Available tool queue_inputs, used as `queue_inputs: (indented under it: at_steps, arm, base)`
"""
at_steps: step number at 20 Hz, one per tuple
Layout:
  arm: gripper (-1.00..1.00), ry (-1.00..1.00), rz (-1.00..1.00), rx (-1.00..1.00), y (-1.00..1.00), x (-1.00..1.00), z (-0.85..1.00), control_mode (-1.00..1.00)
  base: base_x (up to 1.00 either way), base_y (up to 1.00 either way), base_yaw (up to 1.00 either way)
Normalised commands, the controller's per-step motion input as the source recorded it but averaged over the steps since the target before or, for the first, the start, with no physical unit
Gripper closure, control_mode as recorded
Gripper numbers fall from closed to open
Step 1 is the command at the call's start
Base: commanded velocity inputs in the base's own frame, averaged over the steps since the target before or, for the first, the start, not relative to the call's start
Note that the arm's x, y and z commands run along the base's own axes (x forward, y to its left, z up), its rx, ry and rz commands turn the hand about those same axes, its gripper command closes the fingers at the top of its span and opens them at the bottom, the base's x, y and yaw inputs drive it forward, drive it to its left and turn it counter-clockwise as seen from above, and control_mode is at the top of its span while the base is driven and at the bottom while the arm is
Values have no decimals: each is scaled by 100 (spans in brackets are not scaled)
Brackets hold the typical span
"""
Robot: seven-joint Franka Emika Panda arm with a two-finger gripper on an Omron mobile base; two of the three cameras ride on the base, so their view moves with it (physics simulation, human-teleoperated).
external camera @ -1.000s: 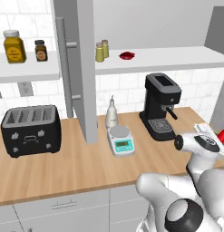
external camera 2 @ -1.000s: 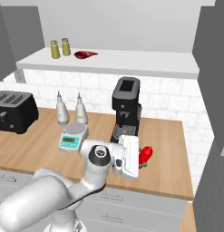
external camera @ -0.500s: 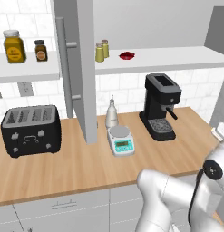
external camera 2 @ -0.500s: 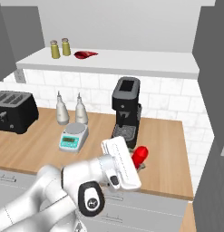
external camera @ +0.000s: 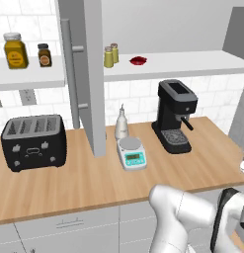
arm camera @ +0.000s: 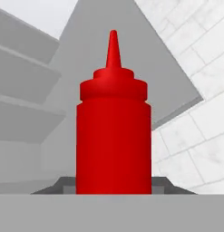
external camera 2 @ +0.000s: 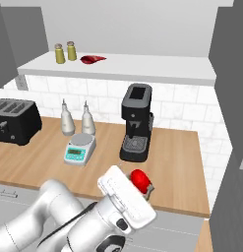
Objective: Put the shaker and condiment bottle from the counter next to their counterparts in the cabinet.
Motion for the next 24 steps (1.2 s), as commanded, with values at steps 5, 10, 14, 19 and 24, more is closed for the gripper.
queue_inputs:
  at_steps: [5, 10, 14, 19, 24]
  arm:
    - [100, 3, 34, -29, 100, 8, 44, -100]
    - [100, 17, 35, -23, 100, 7, 58, -100]
    - [100, 19, 36, -16, 97, 1, 64, -100]
    - [100, 11, 33, -7, 69, -14, 66, -100]
    - [100, 6, 5, -6, 20, 19, -2, -100]
  base:
    - [0, 0, 0]
    - [0, 0, 0]
    - [0, 0, 0]
    - [0, 0, 0]
    - [0, 0, 0]
